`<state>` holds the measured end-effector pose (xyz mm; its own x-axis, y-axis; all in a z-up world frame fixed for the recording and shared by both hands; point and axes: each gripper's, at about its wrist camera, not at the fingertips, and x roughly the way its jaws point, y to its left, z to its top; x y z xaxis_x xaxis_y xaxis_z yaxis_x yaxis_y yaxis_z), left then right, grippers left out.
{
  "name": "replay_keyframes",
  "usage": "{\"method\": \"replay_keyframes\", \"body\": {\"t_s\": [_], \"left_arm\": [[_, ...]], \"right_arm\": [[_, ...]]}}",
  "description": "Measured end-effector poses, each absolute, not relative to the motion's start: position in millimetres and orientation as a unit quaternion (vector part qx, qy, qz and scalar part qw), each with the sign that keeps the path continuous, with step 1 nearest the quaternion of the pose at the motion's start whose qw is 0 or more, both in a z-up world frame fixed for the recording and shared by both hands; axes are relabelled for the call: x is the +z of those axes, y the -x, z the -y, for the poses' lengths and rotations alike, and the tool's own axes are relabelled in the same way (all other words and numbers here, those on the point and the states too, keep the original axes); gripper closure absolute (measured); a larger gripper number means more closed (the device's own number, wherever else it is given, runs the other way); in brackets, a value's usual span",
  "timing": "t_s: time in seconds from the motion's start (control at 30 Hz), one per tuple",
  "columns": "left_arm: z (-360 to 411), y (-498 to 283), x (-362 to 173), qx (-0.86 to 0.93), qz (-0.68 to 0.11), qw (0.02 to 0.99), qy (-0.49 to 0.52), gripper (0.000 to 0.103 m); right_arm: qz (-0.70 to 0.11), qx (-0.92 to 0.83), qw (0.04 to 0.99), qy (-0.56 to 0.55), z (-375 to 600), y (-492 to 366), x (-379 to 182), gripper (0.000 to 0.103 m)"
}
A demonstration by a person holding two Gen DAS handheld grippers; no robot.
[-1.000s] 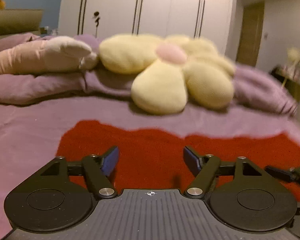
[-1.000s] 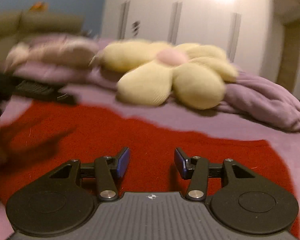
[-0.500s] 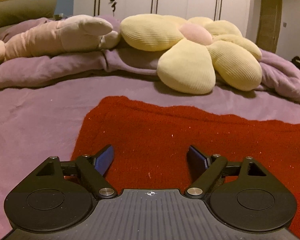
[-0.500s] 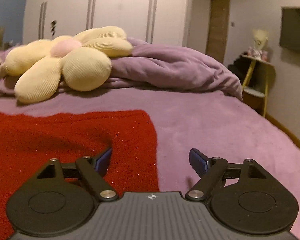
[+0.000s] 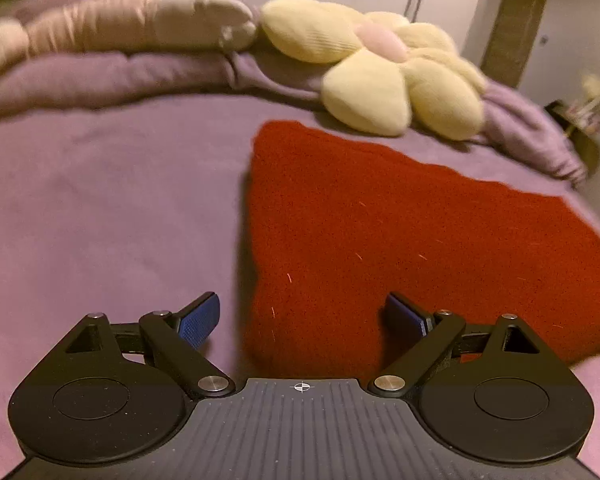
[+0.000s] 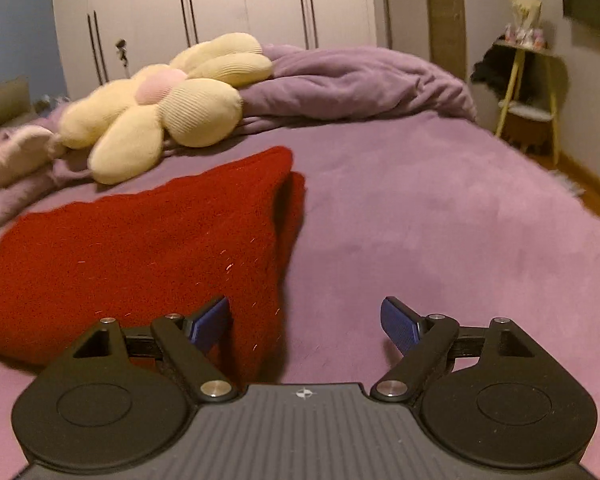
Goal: Fold small clothes
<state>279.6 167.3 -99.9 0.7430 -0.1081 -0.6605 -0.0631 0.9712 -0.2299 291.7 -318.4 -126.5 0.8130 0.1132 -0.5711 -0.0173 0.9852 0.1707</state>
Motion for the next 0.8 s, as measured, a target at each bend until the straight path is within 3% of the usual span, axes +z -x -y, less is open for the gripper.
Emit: {"method": "replay_keyframes", "body": {"t_s": [0.1, 0.17, 0.23, 0.37, 0.4, 0.43, 0.47, 0.57, 0.7, 0.8], "left_arm": [[-174, -279, -103, -0.042, -0.365, 0.915, 0.169, 0.011], [-175, -285, -105, -0.051, -0.365, 0.91, 0.189, 0.016], [-175, -289, -106, -0.052, -0.366, 0.907, 0.201, 0.022], [-176, -297, -109, -0.046, -0.377, 0.902, 0.203, 0.052], [-177, -297, -108, -0.048, -0.376, 0.902, 0.207, 0.057], [-178, -296, -105, -0.048, -0.373, 0.904, 0.203, 0.068], [-178, -294, -102, -0.045, -0.368, 0.908, 0.196, 0.077], [-182, -289, -92, -0.041, -0.353, 0.916, 0.189, 0.084], [-177, -289, -95, -0.019, -0.365, 0.918, 0.153, 0.082], [-177, -286, -93, -0.003, -0.365, 0.919, 0.149, 0.071]], "right_arm": [[-0.306, 0.057, 0.946, -0.09, 318, -292, -126, 0.021], [-0.313, 0.078, 0.942, -0.093, 314, -299, -127, 0.03], [-0.328, 0.103, 0.933, -0.102, 309, -308, -130, 0.055], [-0.339, 0.115, 0.931, -0.075, 293, -312, -129, 0.075], [-0.337, 0.119, 0.932, -0.065, 290, -311, -126, 0.088], [-0.334, 0.129, 0.931, -0.069, 289, -309, -122, 0.091], [-0.331, 0.139, 0.93, -0.084, 292, -307, -118, 0.092], [-0.321, 0.143, 0.925, -0.147, 308, -306, -116, 0.092], [-0.348, 0.082, 0.93, -0.091, 303, -310, -132, 0.091], [-0.339, 0.056, 0.939, -0.035, 284, -306, -126, 0.086]]}}
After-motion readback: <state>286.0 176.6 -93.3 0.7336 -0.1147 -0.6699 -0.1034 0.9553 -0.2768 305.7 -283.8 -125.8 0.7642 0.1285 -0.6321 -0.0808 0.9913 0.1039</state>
